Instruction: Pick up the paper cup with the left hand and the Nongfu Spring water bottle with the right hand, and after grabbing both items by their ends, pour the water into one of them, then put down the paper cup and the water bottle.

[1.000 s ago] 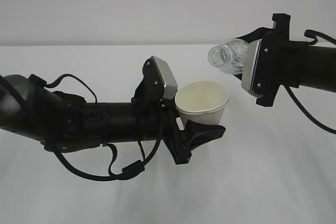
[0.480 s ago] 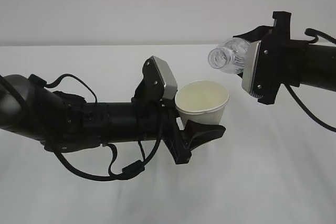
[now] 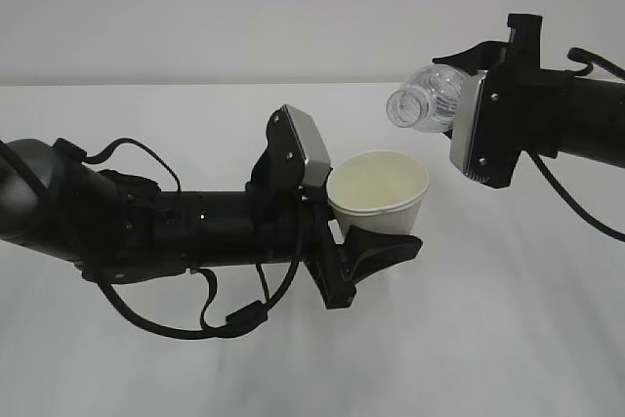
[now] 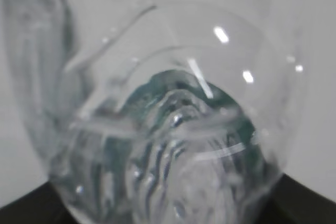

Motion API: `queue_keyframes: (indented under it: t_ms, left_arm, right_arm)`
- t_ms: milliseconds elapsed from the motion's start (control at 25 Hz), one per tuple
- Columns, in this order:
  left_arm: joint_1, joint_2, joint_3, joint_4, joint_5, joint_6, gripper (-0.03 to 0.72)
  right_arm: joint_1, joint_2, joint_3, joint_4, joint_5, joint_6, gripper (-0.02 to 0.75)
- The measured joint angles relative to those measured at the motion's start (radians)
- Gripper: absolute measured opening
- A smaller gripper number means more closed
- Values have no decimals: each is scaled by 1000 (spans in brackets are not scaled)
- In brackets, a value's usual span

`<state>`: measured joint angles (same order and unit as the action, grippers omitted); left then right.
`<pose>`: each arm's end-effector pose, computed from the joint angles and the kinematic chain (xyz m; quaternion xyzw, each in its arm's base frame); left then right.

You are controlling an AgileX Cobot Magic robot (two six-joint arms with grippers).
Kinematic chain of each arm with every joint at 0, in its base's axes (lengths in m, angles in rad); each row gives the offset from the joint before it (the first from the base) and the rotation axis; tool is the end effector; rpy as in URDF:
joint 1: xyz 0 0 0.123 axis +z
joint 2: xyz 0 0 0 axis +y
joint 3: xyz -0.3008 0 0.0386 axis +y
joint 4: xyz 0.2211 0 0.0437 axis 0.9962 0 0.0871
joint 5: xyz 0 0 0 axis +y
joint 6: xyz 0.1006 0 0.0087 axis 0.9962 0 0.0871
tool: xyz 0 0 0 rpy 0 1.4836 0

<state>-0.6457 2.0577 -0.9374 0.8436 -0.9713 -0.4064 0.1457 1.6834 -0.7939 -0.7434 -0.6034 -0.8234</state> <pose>0.2718 -0.2827 0.1701 0.4763 0.6123 -0.3899 0.4962 0.3243 0.0867 0.2428 -0.6561 0.4694 -0.2244 0.5466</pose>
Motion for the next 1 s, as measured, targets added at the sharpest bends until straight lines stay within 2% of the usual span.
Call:
queue_keyframes:
  t_ms: [440,1000]
  left_arm:
    - [0,0,0,76,-25,-33,452]
    - [0,0,0,64,-35,-37,452]
  right_arm:
    - [0,0,0,2,-6,-46,466]
    - [0,0,0,2,-32,-105,466]
